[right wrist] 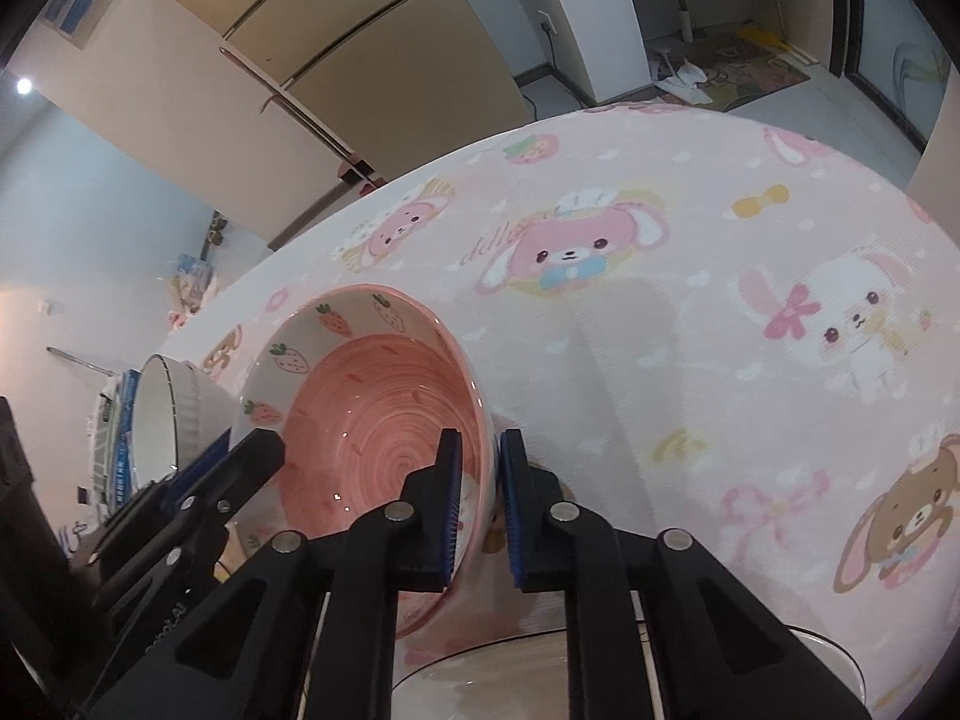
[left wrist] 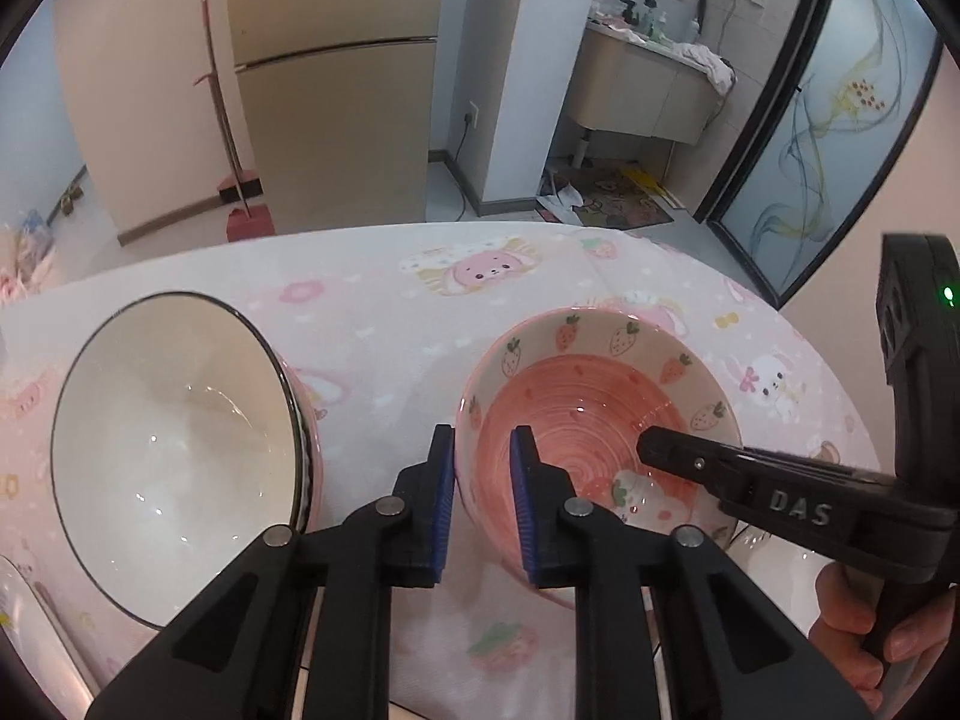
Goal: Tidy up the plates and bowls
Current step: 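Close the left tool on the pink strawberry bowl's rim, then lift the pink strawberry bowl with both tools and carry it toward the other pink bowl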
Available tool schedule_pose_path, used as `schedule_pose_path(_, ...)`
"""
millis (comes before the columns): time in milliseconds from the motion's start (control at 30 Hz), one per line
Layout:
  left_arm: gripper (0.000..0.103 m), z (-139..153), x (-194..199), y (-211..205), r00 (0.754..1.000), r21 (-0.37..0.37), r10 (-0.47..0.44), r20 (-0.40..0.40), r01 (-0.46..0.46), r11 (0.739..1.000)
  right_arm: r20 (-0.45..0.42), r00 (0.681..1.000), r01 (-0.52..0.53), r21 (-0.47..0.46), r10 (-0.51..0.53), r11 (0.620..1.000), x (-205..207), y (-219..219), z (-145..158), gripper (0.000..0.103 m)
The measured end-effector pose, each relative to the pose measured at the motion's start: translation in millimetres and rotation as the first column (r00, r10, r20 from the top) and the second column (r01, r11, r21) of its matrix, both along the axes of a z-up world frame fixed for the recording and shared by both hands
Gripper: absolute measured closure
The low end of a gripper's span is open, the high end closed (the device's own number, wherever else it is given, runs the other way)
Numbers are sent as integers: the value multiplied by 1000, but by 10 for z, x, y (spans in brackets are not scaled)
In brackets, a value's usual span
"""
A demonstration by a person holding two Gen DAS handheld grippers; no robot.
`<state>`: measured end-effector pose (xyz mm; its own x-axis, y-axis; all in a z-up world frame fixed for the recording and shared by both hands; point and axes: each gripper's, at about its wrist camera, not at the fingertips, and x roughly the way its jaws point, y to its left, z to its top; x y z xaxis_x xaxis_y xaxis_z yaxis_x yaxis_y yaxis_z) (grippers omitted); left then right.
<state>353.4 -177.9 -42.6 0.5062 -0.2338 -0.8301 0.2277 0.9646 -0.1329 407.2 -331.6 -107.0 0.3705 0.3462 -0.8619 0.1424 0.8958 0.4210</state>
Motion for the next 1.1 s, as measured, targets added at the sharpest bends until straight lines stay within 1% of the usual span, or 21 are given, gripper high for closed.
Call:
schedule_pose_path(67, 86, -36, 13, -10, 999, 20, 2, -32, -1, 1000, 4, 1000, 3, -6, -3, 1000, 2, 4, 7, 90)
schedule_pose_path(133, 86, -94, 37, 1, 996, 7, 16, -87, -15, 1000, 5, 1000, 20, -9, -20, 1000, 1, -10, 11, 91)
schedule_pose_path(167, 86, -120, 44, -1, 995, 13, 23, -100, -21, 1000, 9, 1000, 28, -19, -28, 999, -1, -11, 14, 91)
schedule_pose_path(233, 86, -156, 45, -21, 994, 3, 12, -107, -12, 1000, 18, 1000, 15, -50, -14, 999, 0, 15, 24, 91)
schedule_pose_path(267, 86, -171, 47, -18, 994, -7, 14, -110, -15, 1000, 10, 1000, 11, -49, -10, 999, 5, 22, 8, 91)
schedule_pose_path(367, 86, -241, 81, -2, 991, -52, 8, -136, -16, 999, -23, 1000, 10, -1, -10, 1000, 17, 16, -84, 91)
schedule_pose_path(433, 86, -372, 138, -12, 982, -84, 8, -186, -24, 996, -33, 999, 21, 29, -20, 999, 22, -9, -122, 90)
schedule_pose_path(467, 88, -394, 143, 1, 984, -110, 13, -178, -33, 993, -38, 999, 27, 30, -25, 999, 20, -12, -123, 90)
schedule_pose_path(500, 88, -398, 145, 13, 985, -117, 23, -168, -43, 992, -40, 999, 30, 29, -28, 999, 19, -11, -124, 90)
schedule_pose_path(633, 91, -391, 136, 47, 985, -133, 28, -173, -52, 990, -42, 998, 40, 25, -39, 999, 18, -2, -122, 90)
schedule_pose_path(833, 91, -348, 105, 81, 987, -97, 25, -158, -41, 994, -37, 999, 36, 12, -36, 999, 2, 29, -60, 90)
schedule_pose_path(933, 91, -286, 88, 97, 990, -99, 22, -138, -35, 995, -15, 999, 33, 8, -33, 999, -14, 52, 35, 90)
schedule_pose_path(1100, 91, -95, 37, 152, 995, -110, 24, -100, -35, 993, 30, 999, 21, -7, -21, 1000, -89, 96, 230, 90)
